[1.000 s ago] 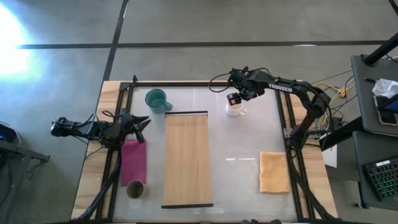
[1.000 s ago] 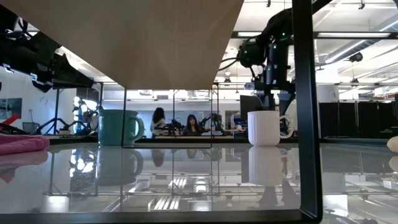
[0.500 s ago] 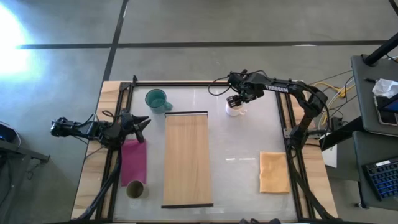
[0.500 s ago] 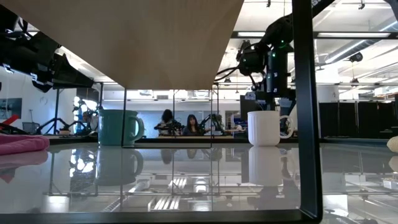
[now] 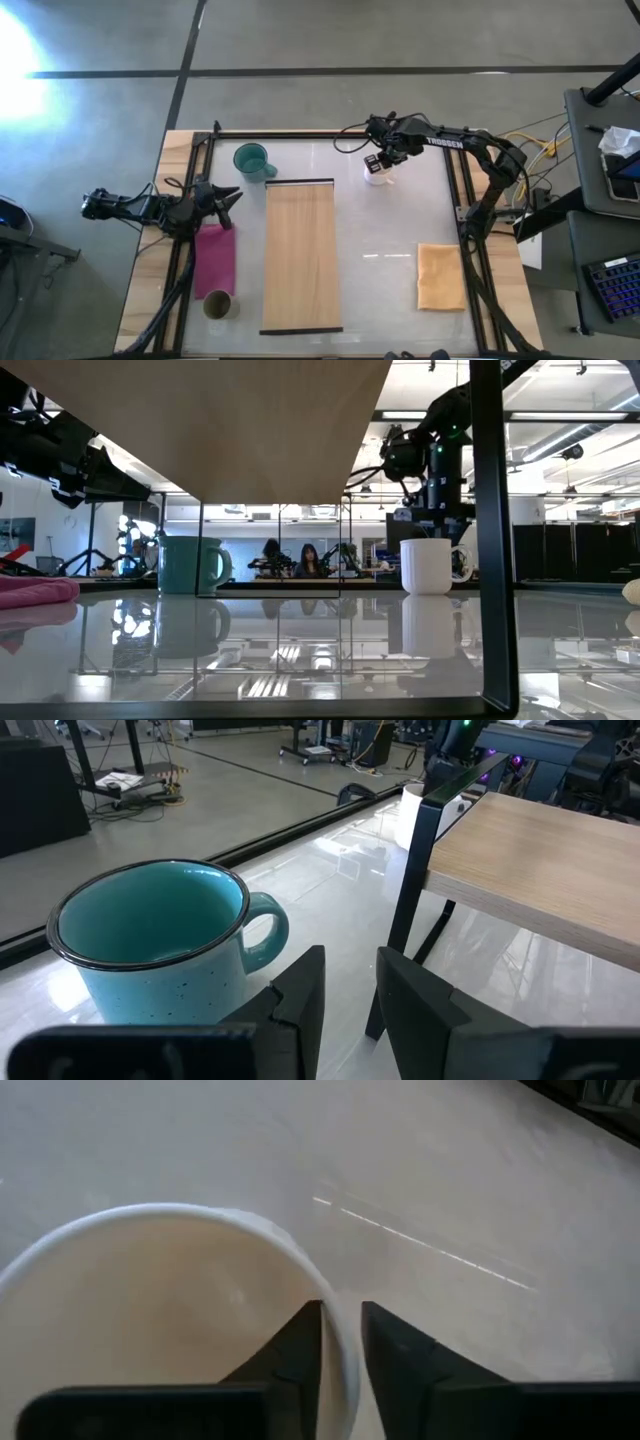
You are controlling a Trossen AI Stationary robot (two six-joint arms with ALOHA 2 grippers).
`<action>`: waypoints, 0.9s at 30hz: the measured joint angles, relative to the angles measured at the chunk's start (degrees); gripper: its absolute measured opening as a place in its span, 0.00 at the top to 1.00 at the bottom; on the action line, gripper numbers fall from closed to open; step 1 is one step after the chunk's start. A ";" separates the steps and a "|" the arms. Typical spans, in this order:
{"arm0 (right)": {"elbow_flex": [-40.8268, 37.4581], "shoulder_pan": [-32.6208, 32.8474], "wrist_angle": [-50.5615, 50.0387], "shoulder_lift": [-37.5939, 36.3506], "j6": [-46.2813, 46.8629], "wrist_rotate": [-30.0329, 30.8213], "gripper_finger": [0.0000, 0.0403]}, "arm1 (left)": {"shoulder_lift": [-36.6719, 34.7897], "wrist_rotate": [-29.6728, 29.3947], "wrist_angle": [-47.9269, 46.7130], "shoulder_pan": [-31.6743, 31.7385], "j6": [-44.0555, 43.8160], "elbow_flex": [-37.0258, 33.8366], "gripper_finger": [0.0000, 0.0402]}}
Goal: Stack small to large cups/mugs on shelf
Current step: Put the white mug on the shelf
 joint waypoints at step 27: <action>4.46 2.74 -2.86 -3.63 -1.42 -5.31 0.98 | 0.00 0.00 0.00 0.00 0.00 0.01 0.80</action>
